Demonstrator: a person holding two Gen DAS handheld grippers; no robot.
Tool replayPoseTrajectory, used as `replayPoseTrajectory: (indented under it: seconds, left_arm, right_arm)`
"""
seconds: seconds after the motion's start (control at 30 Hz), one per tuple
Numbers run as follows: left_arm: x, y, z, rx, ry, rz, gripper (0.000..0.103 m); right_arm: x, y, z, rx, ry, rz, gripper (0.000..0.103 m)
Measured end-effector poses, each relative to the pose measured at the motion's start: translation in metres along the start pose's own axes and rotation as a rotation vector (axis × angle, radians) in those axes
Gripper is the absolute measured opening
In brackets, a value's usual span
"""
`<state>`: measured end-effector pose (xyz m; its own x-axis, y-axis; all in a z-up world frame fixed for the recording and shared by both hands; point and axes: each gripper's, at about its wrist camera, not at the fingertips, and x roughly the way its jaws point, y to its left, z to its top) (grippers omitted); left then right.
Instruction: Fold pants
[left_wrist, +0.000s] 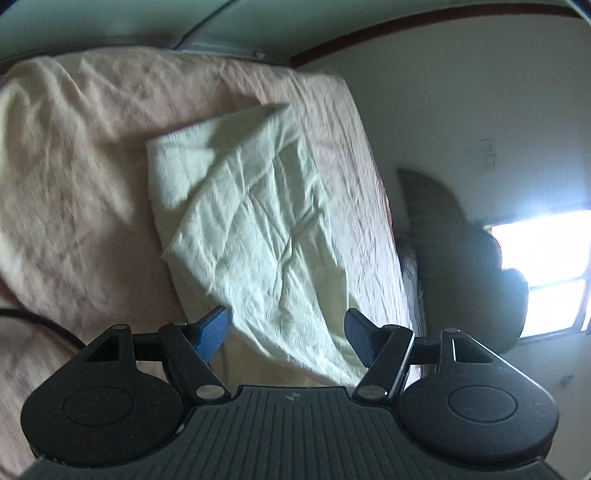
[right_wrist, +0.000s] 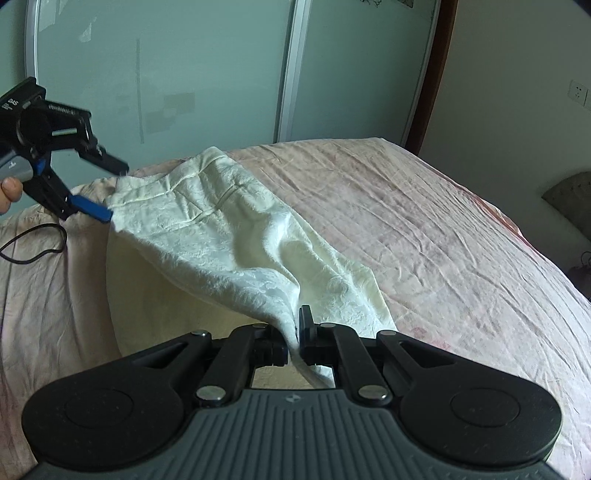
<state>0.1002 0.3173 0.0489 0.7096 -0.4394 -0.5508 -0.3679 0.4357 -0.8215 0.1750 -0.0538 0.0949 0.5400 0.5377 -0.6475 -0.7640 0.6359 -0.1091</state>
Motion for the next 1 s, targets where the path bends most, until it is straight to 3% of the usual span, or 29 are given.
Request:
replayPoseTrajectory:
  seconds: [0.2,0.37,0.4,0.43,0.5,0.67,0.83,1.0]
  left_arm:
    - [0.005,-0.002,0.000,0.039,-0.027,0.051,0.070]
    - [0.012,-0.008,0.010,0.071,-0.040,0.138,0.069]
    - [0.014,-0.012,0.009,0.109,-0.043,0.167,0.060]
    - [0.017,-0.016,0.009,0.146,-0.046,0.196,0.037]
    - [0.025,-0.021,0.010,0.207,-0.034,0.248,0.006]
    - [0.018,-0.032,0.013,0.325,-0.086,0.294,0.005]
    - [-0.014,-0.043,0.014,0.475,-0.208,0.331,0.006]
    - [0.012,-0.006,0.031,0.413,-0.123,0.437,0.006]
  right_arm:
    - [-0.002,-0.003,0.001,0.015,-0.016,-0.002,0.005]
    - [-0.005,-0.002,0.001,0.027,-0.030,-0.007,0.005]
    - [-0.006,-0.002,0.001,0.030,-0.035,-0.010,0.005]
    - [-0.007,-0.001,0.001,0.033,-0.040,-0.012,0.005]
    - [-0.008,-0.001,0.002,0.041,-0.047,-0.017,0.005]
    - [-0.020,0.017,0.001,-0.015,-0.072,-0.044,0.005]
    - [-0.026,0.075,-0.011,-0.212,-0.060,-0.119,0.005]
    - [0.012,0.115,-0.033,-0.264,-0.003,-0.150,0.005]
